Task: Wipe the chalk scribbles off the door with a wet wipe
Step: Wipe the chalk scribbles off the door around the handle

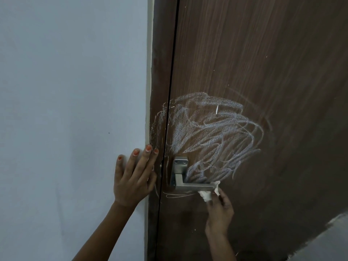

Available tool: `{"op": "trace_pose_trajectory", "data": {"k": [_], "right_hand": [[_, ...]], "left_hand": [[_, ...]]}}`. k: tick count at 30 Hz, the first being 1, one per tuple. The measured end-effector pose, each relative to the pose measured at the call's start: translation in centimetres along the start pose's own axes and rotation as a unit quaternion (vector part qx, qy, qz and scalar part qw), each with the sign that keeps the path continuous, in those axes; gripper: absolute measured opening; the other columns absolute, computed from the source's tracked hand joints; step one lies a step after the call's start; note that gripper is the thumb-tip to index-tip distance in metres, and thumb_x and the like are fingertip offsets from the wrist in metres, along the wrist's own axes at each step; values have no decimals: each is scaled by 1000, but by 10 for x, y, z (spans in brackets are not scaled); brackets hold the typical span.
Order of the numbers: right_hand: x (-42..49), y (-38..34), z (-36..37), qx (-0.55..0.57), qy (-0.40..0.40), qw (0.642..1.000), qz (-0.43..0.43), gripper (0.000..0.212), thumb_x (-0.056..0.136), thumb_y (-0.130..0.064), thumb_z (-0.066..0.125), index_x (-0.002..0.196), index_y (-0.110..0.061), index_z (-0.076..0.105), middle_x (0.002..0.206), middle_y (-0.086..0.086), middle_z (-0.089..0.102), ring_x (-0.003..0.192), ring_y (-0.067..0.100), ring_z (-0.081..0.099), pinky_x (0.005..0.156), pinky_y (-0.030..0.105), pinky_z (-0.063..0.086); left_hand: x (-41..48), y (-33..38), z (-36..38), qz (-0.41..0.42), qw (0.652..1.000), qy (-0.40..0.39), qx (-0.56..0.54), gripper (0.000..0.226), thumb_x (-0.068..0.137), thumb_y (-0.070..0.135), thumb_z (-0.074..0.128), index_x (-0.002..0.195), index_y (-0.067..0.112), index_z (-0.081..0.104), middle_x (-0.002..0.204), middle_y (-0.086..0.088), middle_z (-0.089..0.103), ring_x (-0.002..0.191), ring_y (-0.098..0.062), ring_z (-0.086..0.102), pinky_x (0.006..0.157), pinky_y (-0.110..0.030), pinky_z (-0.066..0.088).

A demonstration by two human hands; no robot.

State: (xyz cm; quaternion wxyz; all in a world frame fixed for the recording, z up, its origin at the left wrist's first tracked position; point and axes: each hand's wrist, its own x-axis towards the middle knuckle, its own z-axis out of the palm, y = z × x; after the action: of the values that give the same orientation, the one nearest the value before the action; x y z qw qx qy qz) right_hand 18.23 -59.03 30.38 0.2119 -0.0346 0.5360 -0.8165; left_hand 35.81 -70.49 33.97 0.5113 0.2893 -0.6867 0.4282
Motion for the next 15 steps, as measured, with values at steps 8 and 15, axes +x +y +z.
{"op": "trace_pose_trajectory", "data": {"k": [8, 15], "right_hand": [[-47, 20, 39, 111, -71, 966, 223, 19, 87, 9, 50, 88, -4, 64, 83, 8, 68, 76, 15, 65, 50, 14, 52], [-36, 29, 47, 120, -71, 980, 144, 25, 85, 13, 50, 87, -7, 65, 69, -5, 73, 68, 7, 68, 56, 15, 55]], "left_hand": [[0, 0, 0, 1, 1000, -1, 3, 57, 93, 25, 36, 147, 14, 25, 156, -7, 12, 144, -24, 9, 116, -45, 7], [-1, 1, 1, 1, 1000, 0, 4, 57, 93, 25, 36, 147, 14, 26, 156, -6, 13, 144, -24, 10, 117, -45, 8]]}}
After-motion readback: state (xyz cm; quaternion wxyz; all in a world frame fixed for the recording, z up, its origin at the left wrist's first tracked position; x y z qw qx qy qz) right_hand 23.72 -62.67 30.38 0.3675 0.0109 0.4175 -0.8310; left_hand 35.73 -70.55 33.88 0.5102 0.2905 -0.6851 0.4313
